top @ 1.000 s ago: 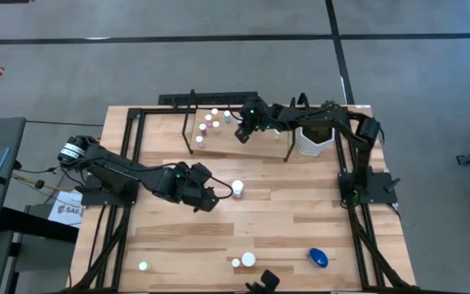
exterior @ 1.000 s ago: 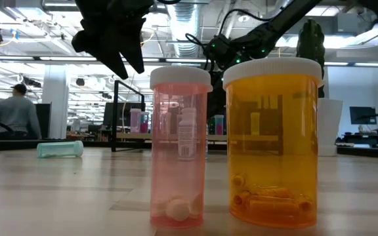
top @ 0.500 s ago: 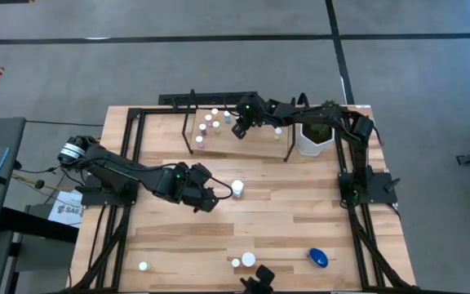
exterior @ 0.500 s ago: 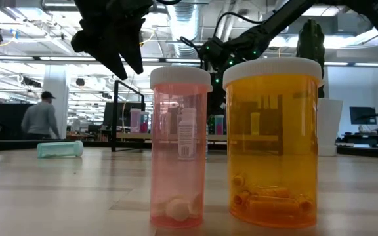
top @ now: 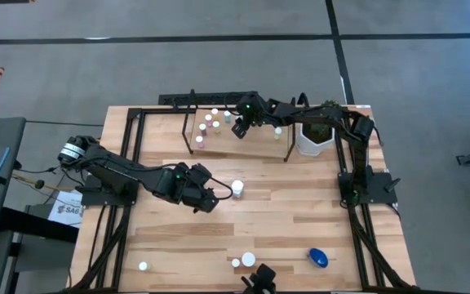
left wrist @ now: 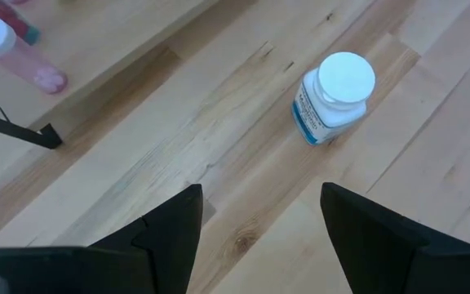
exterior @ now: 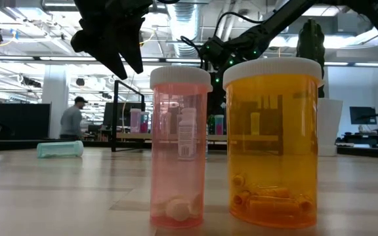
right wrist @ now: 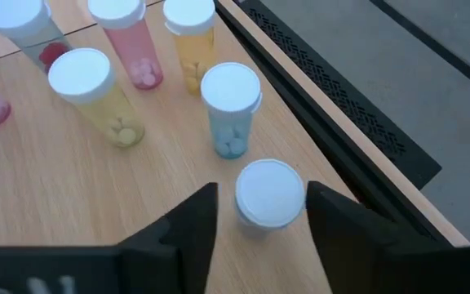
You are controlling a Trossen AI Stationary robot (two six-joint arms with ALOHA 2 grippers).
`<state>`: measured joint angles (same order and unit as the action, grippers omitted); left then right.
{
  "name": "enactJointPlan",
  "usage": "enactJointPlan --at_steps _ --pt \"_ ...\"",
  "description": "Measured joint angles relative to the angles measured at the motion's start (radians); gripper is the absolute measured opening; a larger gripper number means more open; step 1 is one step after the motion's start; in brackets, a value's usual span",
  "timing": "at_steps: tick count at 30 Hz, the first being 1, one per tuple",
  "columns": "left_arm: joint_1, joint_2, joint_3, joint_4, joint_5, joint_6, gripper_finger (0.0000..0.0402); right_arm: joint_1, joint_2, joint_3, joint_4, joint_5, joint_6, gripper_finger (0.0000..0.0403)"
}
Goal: Pick and place medicine bottles onto shelf by color
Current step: Put the blue pill bottle on the shelf, then put the dark blue pill bottle on the shelf
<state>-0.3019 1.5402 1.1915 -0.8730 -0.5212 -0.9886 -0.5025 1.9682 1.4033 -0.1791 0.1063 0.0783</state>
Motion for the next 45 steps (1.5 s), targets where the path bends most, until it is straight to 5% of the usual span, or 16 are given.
enactJointPlan --at_steps 11,18,24,35,45 --pt "0.0 0.0 0.0 -0.004 0.0 0.0 0.0238 0.0 -0.152 0.0 -0.115 -0.002 -0.049 0.0244" --pt "0.0 0.0 0.0 -0.001 -0.005 0.005 0.0238 0.03 -0.366 0.0 -0.396 -0.033 -0.018 0.0244" --pt "0.0 0.0 0.0 -0.001 -0.012 0.016 0.0238 0.182 -0.471 0.0 -0.767 -0.088 0.076 0.0244" --pt "0.0 0.0 0.0 0.0 -0.014 0.065 0.0238 0.721 -0.504 0.0 -1.28 -0.012 0.639 0.0244" --pt "-0.001 0.0 0.0 0.0 -0.006 0.095 0.0238 1.151 -0.458 0.0 -1.228 -0.055 1.351 0.0244"
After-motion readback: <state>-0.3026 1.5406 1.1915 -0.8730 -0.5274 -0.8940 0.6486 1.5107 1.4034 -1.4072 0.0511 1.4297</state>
